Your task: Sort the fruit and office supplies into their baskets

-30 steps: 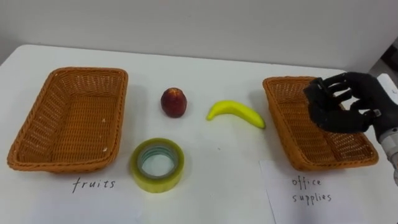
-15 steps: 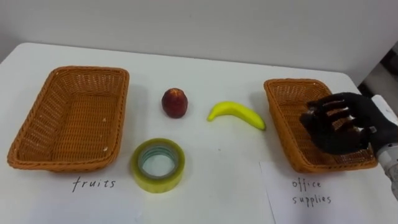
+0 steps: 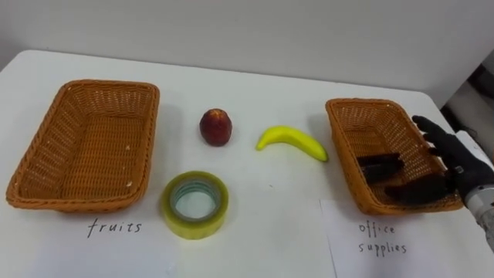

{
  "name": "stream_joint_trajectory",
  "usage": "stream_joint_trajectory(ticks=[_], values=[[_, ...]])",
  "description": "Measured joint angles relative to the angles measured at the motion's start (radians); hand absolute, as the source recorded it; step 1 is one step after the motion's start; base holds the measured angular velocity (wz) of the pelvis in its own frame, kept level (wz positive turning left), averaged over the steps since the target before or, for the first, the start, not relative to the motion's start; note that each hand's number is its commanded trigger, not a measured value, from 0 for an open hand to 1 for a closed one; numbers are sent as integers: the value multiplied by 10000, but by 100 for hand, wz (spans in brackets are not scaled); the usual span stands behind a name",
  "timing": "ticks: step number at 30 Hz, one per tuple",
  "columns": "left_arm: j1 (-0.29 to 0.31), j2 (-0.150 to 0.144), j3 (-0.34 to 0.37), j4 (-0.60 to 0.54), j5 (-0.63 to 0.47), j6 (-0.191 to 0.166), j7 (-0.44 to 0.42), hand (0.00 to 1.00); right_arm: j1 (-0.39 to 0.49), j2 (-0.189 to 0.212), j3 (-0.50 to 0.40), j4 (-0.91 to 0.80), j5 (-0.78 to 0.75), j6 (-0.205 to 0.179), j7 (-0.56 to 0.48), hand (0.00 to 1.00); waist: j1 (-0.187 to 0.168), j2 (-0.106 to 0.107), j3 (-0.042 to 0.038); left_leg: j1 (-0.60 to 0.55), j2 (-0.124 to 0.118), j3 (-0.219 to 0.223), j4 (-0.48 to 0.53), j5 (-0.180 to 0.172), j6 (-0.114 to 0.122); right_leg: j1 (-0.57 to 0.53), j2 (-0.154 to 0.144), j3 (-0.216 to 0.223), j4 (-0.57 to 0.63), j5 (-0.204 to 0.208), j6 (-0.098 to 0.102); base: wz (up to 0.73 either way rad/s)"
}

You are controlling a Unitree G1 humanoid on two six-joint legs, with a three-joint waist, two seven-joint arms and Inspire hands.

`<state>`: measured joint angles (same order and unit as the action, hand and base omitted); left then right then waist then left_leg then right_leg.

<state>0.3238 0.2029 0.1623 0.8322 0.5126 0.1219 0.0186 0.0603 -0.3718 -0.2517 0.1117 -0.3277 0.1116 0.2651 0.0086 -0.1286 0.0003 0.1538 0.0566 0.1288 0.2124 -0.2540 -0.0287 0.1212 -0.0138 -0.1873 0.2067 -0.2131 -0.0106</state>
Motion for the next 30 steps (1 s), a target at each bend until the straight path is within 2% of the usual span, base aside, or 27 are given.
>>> stream_joint_trajectory(ticks=[7, 24, 30], values=[[2, 0, 0, -8, -2, 20, 7, 0, 0, 0, 0, 0, -26, 126, 14, 0, 0, 26, 0, -3, 3, 1, 2, 0, 0, -3, 1, -5, 10, 0, 0, 0], [10, 7, 1, -90, -13, 24, 44, 0, -2, 0, -1, -69, -51, 153, 208, 0, 33, 26, -5, -6, 2, -5, 12, 0, 0, -4, 2, -19, 7, 1, -1, 0], [-20, 8, -1, -73, 1, -3, 131, 0, -6, 0, -3, -599, -355, 100, 171, 0, 190, 70, 5, -8, 2, -3, 16, 0, 0, -15, -3, -51, 43, 0, 0, 0]])
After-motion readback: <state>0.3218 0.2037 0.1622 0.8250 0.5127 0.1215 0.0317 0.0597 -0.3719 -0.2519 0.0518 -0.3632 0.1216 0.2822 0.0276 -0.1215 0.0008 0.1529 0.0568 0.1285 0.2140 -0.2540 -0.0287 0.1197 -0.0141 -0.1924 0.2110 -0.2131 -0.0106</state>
